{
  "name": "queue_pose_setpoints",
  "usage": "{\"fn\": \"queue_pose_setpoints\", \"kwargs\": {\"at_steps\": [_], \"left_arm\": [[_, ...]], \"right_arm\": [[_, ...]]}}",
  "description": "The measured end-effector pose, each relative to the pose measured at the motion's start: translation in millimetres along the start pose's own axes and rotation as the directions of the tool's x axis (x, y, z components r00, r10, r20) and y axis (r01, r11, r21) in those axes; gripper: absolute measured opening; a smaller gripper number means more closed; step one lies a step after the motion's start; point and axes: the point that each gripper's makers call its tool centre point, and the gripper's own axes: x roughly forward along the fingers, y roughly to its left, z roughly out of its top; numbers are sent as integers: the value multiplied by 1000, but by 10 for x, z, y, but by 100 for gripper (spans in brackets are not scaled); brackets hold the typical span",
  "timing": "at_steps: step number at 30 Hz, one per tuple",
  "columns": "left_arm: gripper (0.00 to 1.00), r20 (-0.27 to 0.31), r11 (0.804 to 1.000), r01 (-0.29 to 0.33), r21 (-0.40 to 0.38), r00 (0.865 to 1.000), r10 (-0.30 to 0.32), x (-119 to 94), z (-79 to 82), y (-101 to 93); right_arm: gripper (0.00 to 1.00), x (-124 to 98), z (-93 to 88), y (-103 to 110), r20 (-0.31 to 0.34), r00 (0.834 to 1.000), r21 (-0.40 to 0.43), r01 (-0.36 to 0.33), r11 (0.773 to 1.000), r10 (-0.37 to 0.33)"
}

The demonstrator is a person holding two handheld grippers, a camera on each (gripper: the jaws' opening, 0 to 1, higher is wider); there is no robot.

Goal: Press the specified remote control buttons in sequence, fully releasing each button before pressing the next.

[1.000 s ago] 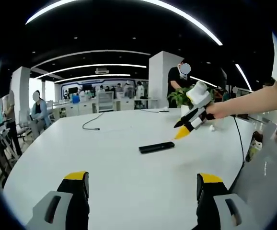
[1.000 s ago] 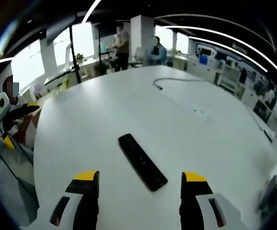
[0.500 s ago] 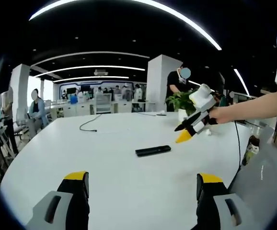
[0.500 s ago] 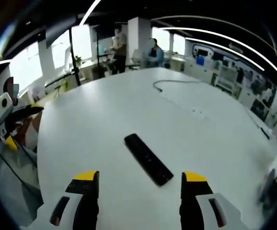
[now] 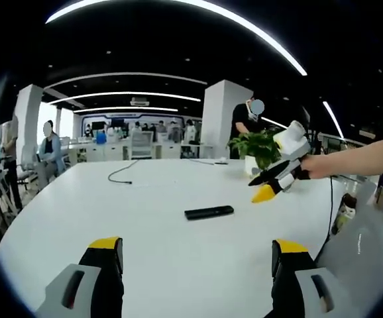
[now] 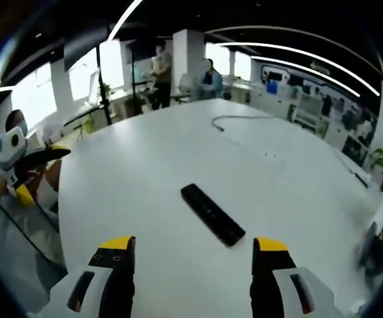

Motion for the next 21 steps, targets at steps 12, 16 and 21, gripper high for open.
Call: {"fn": "queue_pose_setpoints", "kwargs": {"at_steps": [12, 16, 21], "left_arm": [[96, -10, 1000, 15, 19, 1000, -15, 17, -14, -31], [96, -8, 1000, 19, 11, 1000, -18, 19, -12, -27], [96, -8, 1000, 22, 11, 1000, -22, 26, -13, -32]], "right_arm": [[70, -255, -31, 84, 64, 998, 58, 25, 998, -28], [72, -346, -45, 92, 105, 994, 103, 29, 994, -40], [72, -469, -118, 72, 117, 991, 126, 54, 991, -69]]}}
